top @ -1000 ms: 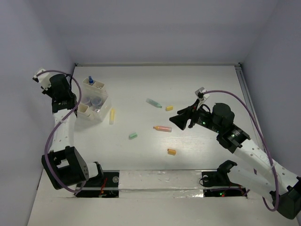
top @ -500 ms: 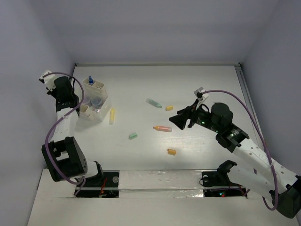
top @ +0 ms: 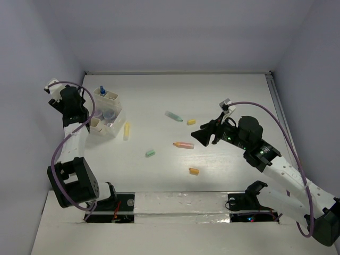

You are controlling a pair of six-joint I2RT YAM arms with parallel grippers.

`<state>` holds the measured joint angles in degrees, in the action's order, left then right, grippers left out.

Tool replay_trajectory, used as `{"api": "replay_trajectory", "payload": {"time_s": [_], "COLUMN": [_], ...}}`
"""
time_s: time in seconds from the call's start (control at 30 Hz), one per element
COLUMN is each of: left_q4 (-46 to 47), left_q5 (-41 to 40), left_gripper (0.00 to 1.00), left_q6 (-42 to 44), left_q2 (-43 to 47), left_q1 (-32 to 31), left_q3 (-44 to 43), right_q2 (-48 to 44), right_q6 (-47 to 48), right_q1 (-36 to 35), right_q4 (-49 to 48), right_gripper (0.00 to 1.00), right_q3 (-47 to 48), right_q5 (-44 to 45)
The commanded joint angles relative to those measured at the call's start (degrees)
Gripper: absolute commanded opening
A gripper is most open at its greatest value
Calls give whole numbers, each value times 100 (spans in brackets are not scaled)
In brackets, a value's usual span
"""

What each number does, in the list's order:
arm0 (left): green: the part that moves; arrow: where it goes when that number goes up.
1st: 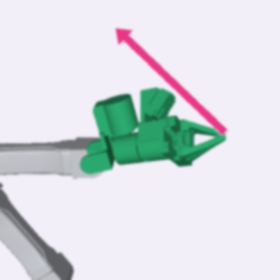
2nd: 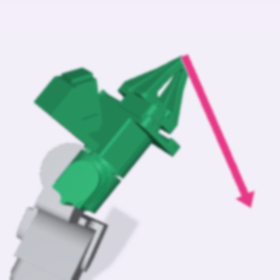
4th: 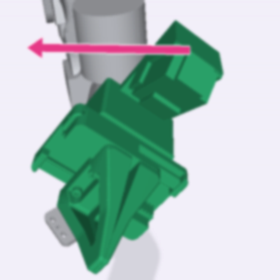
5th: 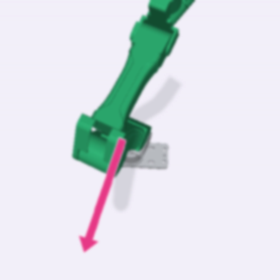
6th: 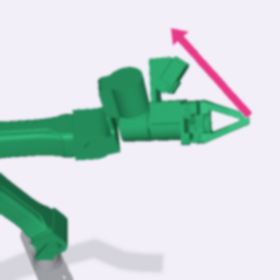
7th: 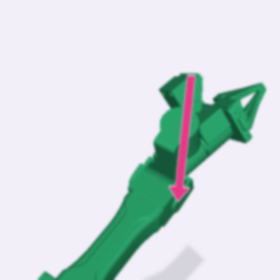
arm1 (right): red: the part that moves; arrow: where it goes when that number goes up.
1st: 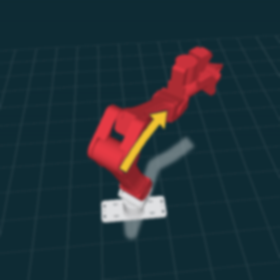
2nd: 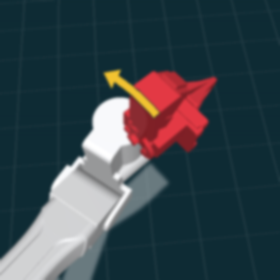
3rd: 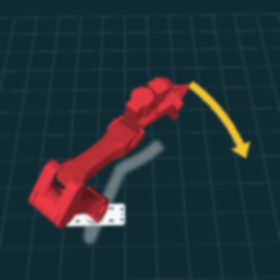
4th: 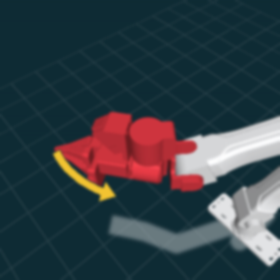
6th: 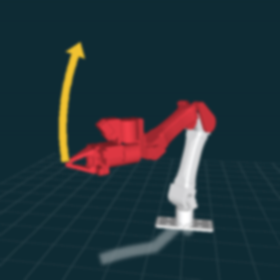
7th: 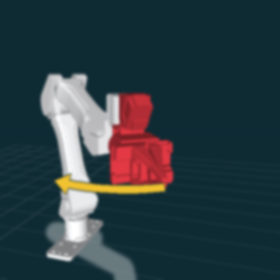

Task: Sort the stationery into containers
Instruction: Place the scissors in the storage box.

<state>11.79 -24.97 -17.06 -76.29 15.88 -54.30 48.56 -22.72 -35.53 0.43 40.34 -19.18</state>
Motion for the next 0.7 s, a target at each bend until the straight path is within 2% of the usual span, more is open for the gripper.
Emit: {"api": "replay_trajectory", "payload": {"time_s": [0.0, 0.03, 0.07, 0.17, 0.3, 0.4, 0.43, 0.53, 0.67], "left_q4": [52, 16, -27, -124, -299, -362, -362, -362, -309], "left_q5": [62, 158, 220, 580, 1248, 2029, 2258, 3652, 5149], "left_gripper": [54, 60, 72, 81, 86, 86, 86, 91, 95], "left_q6": [-122, -183, -219, -412, -772, -1053, -1123, -1265, -1055], "left_q2": [325, 352, 378, 658, 1194, 1721, 1871, 2590, 3241], "left_q1": [12, 12, 12, 12, 12, -242, -330, -726, -1156], "left_q3": [-27, -54, -167, -387, -721, -792, -757, -503, 155], "right_q2": [-109, -118, -127, -127, -39, 83, 127, 382, 839], "right_q6": [22, 31, 31, 75, 119, 162, 171, 207, 303], "right_q1": [20, 20, 20, 20, 20, 20, 20, 20, 20], "right_q4": [-262, -254, -262, -236, -210, -192, -192, -157, -60], "right_gripper": [77, 77, 77, 77, 75, 65, 55, 37, 33], "right_q3": [-8, -8, -17, -17, -8, 9, 18, 71, 202], "right_q5": [116, 134, 160, 248, 336, 380, 406, 415, 415]}}
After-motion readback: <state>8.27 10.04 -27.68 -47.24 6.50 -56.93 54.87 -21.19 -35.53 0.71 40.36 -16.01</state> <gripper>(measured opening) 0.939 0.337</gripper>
